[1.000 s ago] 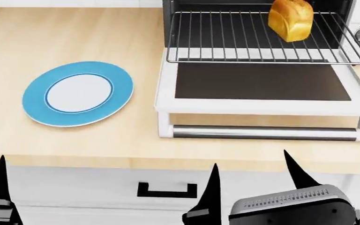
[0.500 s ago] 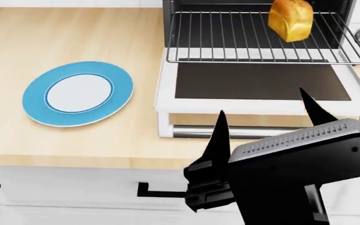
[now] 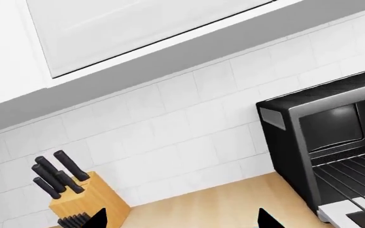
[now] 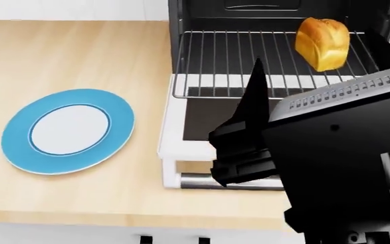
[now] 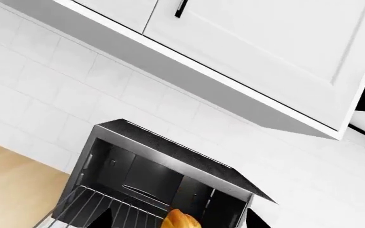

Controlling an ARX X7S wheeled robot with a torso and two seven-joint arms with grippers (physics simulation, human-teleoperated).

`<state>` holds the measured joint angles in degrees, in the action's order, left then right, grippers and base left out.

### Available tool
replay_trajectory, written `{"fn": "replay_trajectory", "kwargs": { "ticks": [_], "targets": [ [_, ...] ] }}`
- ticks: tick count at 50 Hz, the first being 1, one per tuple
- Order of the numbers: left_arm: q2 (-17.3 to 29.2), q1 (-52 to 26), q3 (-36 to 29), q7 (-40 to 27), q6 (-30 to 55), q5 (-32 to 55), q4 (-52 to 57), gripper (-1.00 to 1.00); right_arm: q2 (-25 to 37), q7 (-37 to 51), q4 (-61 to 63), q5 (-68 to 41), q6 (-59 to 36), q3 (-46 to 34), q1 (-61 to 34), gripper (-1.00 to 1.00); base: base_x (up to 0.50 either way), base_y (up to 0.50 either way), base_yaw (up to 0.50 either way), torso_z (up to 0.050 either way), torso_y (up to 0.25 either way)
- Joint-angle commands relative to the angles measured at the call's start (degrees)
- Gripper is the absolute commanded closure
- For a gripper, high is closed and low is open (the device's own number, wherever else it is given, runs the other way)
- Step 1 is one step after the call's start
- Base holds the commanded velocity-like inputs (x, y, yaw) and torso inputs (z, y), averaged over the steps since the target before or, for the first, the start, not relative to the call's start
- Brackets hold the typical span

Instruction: Pick the bread from the rack and place it on the plate on the counter.

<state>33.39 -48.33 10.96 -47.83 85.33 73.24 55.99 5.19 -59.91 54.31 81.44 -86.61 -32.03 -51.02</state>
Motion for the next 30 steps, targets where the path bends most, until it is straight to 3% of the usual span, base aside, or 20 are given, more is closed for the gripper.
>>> {"fn": "replay_trajectory", "kwargs": {
  "ticks": [1,22,26,30],
  "targets": [
    [1.18,-6.13,0.21,-5.46,1.81,8.64,-2.21,-1.0,-2.71,-9.31,-3.0,10.15,0.93,0.85,-4.24,-1.0,0.41,-0.04,0.0,0.0,0.0],
    [4.05,-8.46,-3.13,-10.53,-1.09,13.29,-3.72,-1.0,-2.12,-7.86,-1.89,8.43,1.12,0.94,-2.39,-1.0,0.4,-0.03,0.0,0.0,0.0],
    [4.6,-8.61,-3.52,-11.66,-1.47,14.19,-4.01,-1.0,-2.5,-10.77,-3.32,8.67,-0.39,3.13,-2.1,-1.0,0.07,-0.01,0.0,0.0,0.004],
    [5.01,-8.05,-3.93,-12.4,-1.56,13.01,-4.75,-1.0,-1.44,-8.35,-2.78,4.95,0.03,3.51,-1.16,-1.0,0.0,0.0,0.0,0.0,0.0]
  ]
}}
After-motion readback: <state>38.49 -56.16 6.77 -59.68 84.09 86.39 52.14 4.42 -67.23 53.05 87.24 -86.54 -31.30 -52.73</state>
